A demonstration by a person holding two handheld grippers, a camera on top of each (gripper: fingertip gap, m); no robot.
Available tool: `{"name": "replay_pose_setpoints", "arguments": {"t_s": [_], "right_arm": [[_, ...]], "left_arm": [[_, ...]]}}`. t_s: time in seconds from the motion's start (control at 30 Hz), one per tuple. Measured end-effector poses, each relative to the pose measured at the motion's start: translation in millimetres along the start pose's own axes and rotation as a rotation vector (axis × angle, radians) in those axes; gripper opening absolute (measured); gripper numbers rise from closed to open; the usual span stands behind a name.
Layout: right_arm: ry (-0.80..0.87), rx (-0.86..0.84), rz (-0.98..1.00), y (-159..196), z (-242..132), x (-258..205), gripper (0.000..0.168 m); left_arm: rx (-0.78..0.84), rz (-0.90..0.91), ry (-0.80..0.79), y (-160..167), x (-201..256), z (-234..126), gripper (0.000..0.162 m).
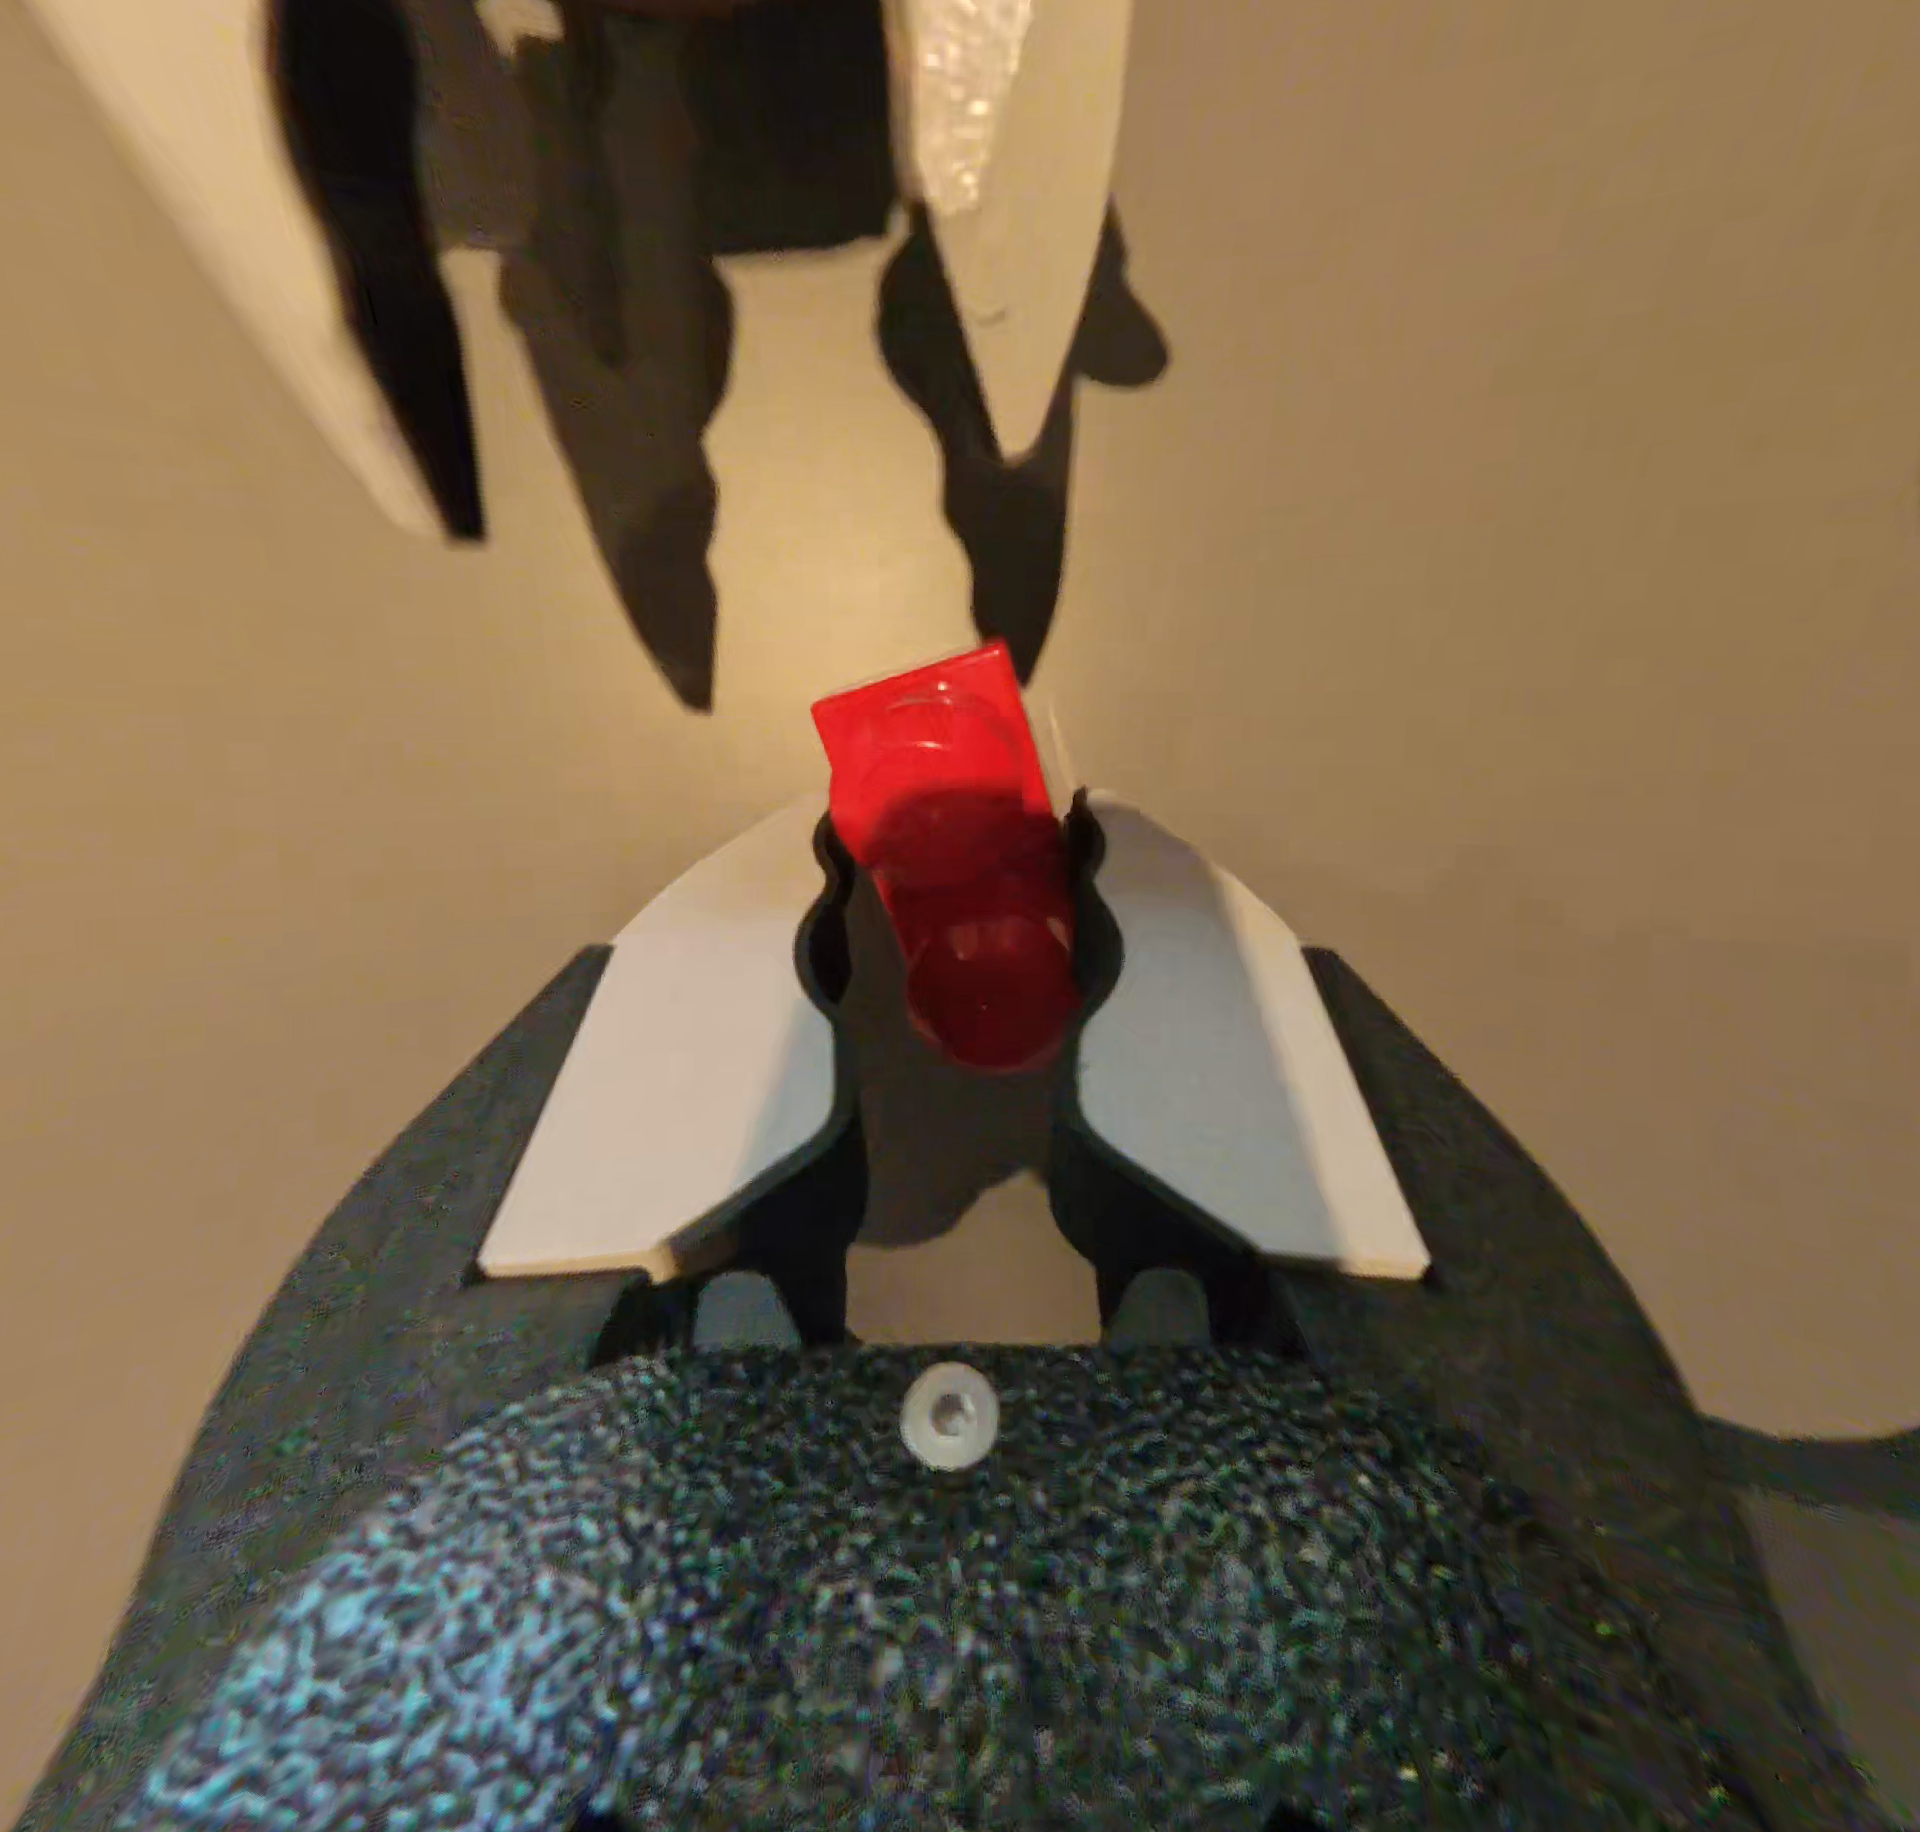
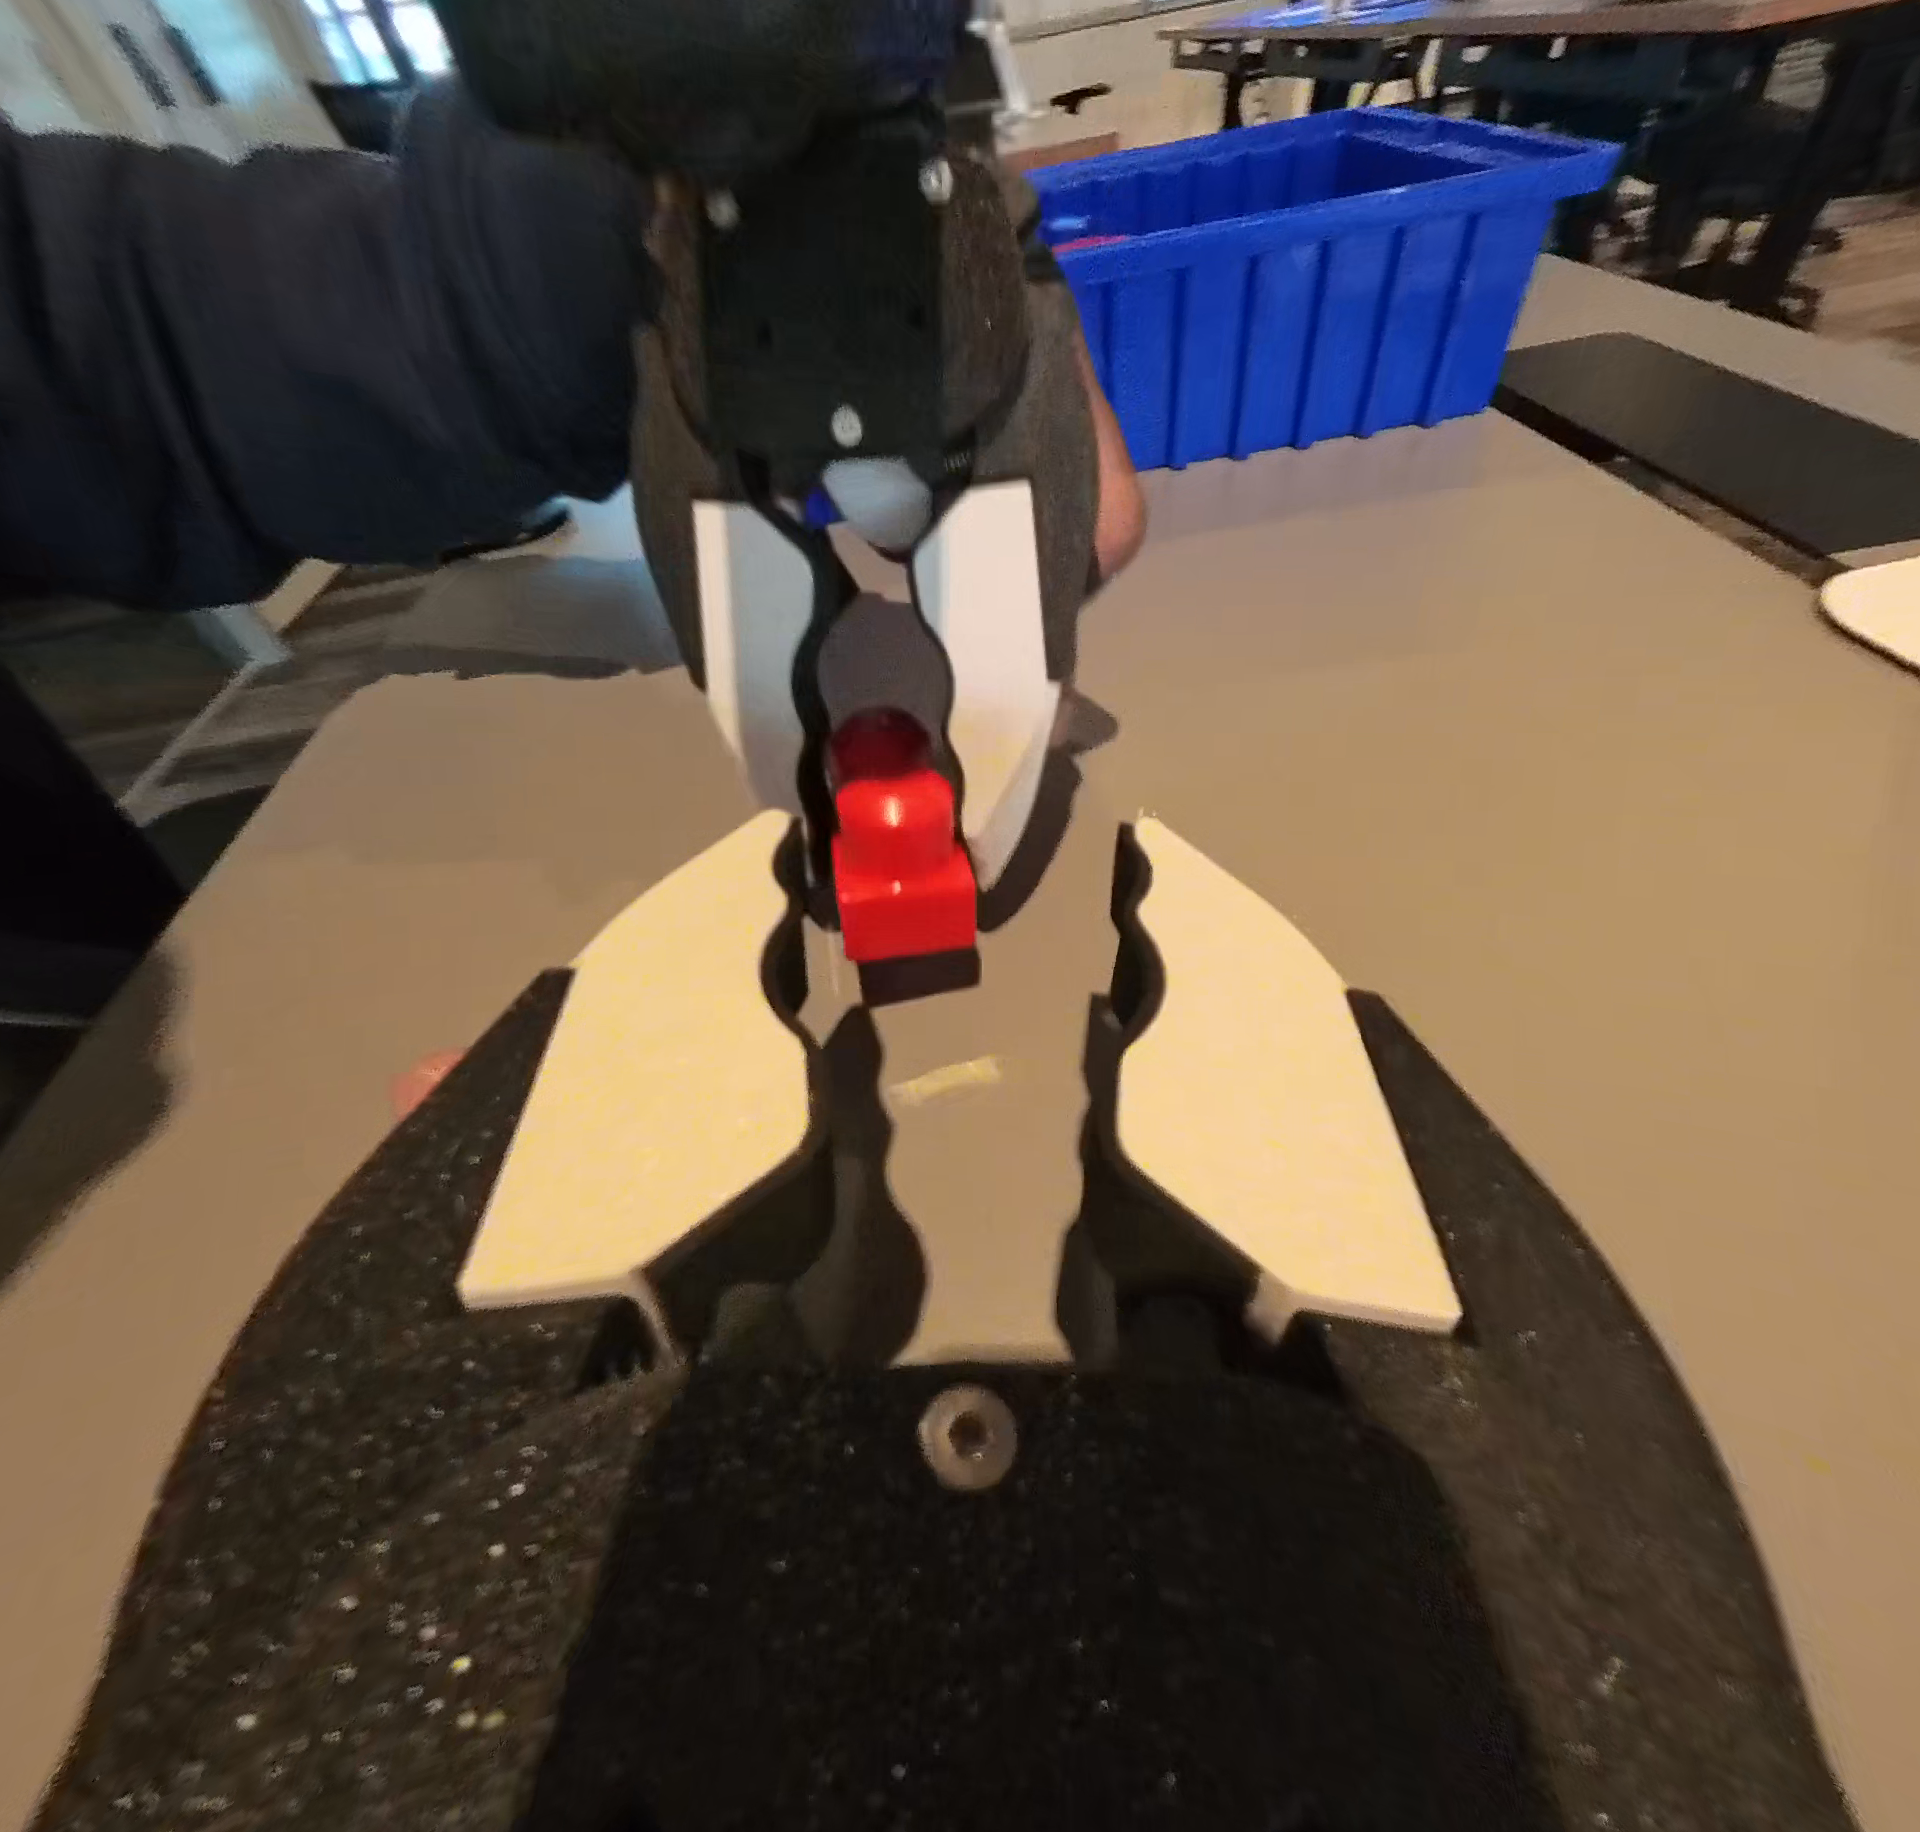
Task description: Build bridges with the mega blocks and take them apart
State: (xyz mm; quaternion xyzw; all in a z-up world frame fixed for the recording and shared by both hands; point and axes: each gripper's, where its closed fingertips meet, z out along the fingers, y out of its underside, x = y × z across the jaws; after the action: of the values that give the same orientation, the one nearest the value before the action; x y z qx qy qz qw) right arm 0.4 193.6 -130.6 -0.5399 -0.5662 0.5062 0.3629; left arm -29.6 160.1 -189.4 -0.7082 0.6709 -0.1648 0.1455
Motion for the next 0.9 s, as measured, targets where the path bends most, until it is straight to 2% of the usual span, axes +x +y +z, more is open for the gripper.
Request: {"name": "replay_pose_setpoints", "arguments": {"t_s": [0.17,0.3,0.4,0.5,0.6,0.77,0.83,0.9], "right_arm": [[-0.057,-0.015,0.055,1.7,1.4,-0.8,0.056],[-0.072,0.007,0.096,-0.8,-0.6,1.6,0.054],[-0.070,0.013,0.099,-1.5,-1.3,2.2,0.053],[-0.067,0.011,0.096,-1.2,-1.0,2.3,0.053],[-0.071,0.006,0.104,-0.8,-0.4,2.5,0.052],[-0.070,-0.005,0.111,0.5,0.9,3.2,0.051],[-0.066,-0.008,0.108,0.9,1.3,3.4,0.051],[-0.063,-0.010,0.106,1.1,1.6,3.5,0.050]], "left_arm": [[-0.028,0.104,0.029,1.9,16.3,21.2,0.039],[0.025,0.088,-0.027,-0.3,16.8,15.8,0.042],[0.103,0.013,-0.140,0.2,11.1,-13.9,0.059],[0.165,-0.126,-0.302,25.2,3.3,-72.9,0.058],[0.165,-0.338,-0.470,85.2,-1.0,-142.6,0.053],[-0.111,-0.744,-0.650,245.2,20.4,-227.7,0.046],[-0.223,-0.853,-0.577,297.2,42.8,-234.6,0.043],[-0.276,-0.932,-0.450,327.1,65.4,-224.8,0.039]]}}
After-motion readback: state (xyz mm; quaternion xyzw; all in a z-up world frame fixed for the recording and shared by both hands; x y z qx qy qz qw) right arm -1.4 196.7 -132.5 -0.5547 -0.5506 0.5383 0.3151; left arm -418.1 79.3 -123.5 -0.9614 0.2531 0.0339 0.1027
